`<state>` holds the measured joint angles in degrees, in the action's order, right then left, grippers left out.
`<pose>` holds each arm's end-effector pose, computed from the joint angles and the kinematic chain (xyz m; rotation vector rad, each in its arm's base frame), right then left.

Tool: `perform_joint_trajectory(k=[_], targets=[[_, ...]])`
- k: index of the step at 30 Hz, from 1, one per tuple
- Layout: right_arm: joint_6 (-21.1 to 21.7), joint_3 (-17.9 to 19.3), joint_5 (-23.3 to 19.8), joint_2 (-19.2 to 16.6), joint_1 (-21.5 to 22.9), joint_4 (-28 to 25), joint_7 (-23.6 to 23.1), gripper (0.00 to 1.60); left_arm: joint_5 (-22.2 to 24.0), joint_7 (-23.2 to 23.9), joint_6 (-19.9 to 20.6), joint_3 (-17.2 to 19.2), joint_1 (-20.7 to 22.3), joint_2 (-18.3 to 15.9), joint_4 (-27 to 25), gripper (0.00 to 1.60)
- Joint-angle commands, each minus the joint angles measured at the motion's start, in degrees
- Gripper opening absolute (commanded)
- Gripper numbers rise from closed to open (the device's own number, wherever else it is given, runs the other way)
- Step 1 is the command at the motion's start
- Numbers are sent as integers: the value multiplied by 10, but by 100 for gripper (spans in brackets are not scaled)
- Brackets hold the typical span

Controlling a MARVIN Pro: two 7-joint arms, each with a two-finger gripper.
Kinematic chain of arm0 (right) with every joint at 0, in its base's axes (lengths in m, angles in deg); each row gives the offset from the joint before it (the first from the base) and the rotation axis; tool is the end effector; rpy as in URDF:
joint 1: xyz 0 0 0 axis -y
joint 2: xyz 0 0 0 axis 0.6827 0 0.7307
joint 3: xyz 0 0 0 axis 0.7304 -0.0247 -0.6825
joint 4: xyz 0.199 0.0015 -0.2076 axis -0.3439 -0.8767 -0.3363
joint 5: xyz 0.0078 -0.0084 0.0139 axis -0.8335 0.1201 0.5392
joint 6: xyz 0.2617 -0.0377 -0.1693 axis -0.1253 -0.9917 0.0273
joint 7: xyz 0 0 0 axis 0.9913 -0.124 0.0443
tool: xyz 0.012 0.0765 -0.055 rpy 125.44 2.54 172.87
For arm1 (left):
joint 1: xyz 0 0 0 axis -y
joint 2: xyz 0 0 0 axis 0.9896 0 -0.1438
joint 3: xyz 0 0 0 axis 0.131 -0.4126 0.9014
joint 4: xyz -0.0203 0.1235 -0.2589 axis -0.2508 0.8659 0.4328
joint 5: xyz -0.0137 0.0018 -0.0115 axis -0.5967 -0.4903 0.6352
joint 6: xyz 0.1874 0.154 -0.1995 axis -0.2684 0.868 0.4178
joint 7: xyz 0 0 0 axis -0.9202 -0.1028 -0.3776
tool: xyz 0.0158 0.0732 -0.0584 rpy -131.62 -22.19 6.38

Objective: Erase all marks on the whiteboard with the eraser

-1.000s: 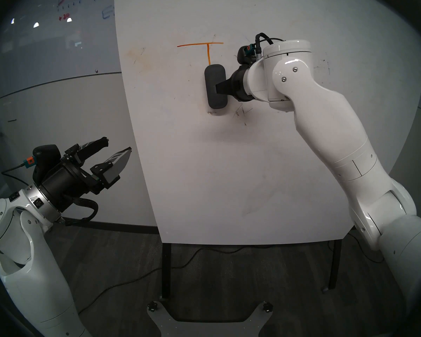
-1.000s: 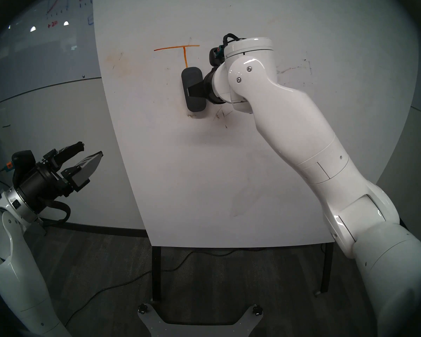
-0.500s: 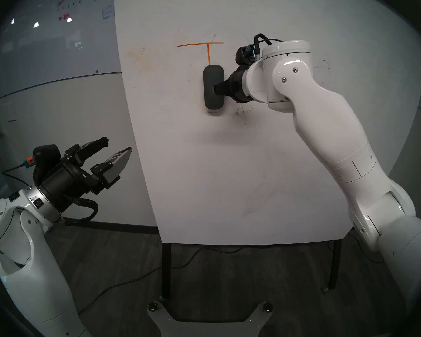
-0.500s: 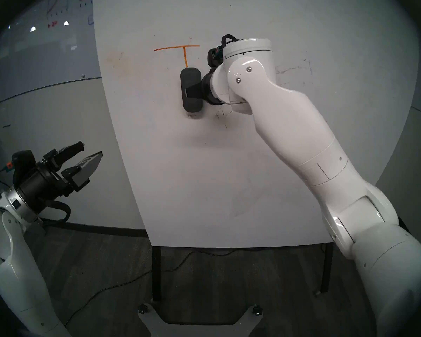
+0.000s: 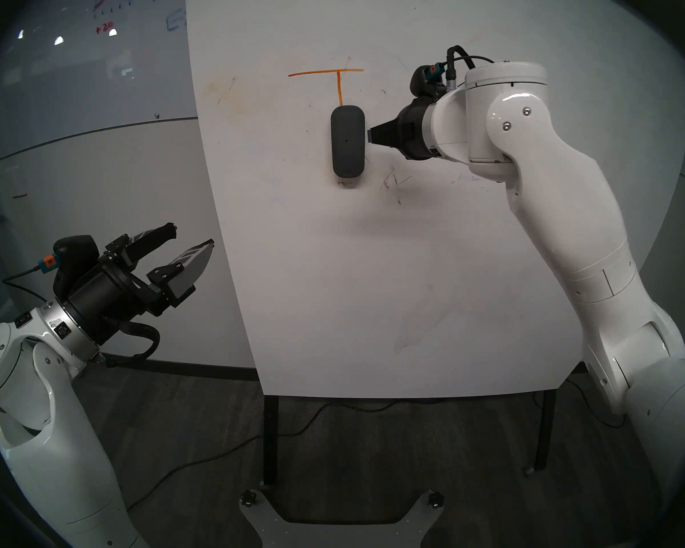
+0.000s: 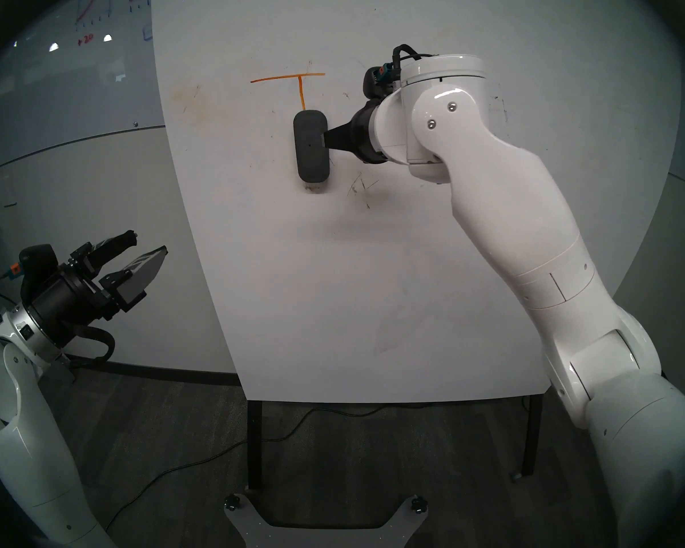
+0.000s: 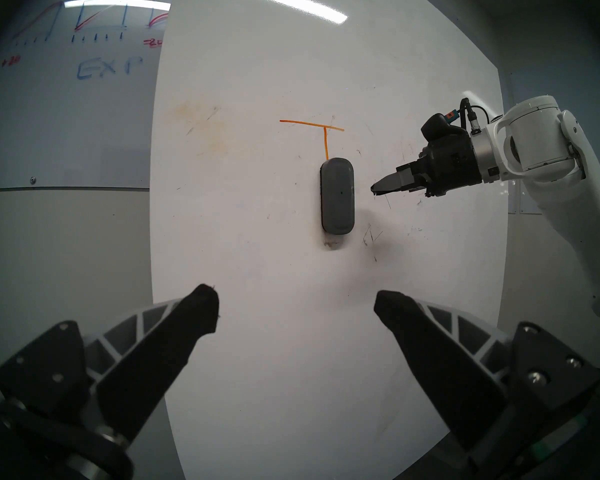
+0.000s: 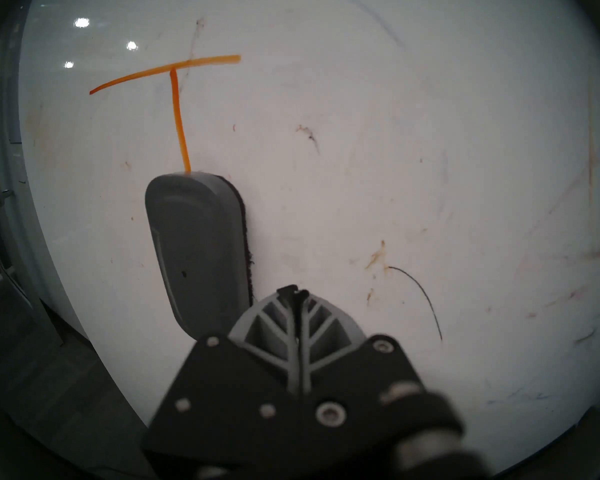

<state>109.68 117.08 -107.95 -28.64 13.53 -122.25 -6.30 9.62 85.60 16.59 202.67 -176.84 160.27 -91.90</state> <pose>0.4416 0.0861 0.0839 -2.2816 -0.4387 -1.8928 0.2572 0.1056 -0.0801 1.7523 -0.4628 2.0550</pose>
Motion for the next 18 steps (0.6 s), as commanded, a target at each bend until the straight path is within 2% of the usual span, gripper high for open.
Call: perform_joint_trajectory(k=[1, 5, 11, 12, 13, 18], targets=[[1, 55, -35, -52, -43, -68, 23, 0, 1, 0, 0, 0, 0, -1, -6, 160], [-8, 95, -64, -88, -89, -106, 1, 0, 1, 1, 0, 0, 1, -1, -6, 160], [-4, 124, -97, -122, -129, -137, 1, 0, 1, 1, 0, 0, 1, -1, -6, 160], [-10, 144, -100, -141, -159, -156, -9, 0, 1, 1, 0, 0, 1, -1, -6, 160], [-4, 141, -112, -136, -146, -146, 2, 0, 1, 1, 0, 0, 1, -1, -6, 160], [-8, 180, -136, -166, -182, -154, 7, 0, 1, 1, -1, 0, 1, -1, -6, 160]])
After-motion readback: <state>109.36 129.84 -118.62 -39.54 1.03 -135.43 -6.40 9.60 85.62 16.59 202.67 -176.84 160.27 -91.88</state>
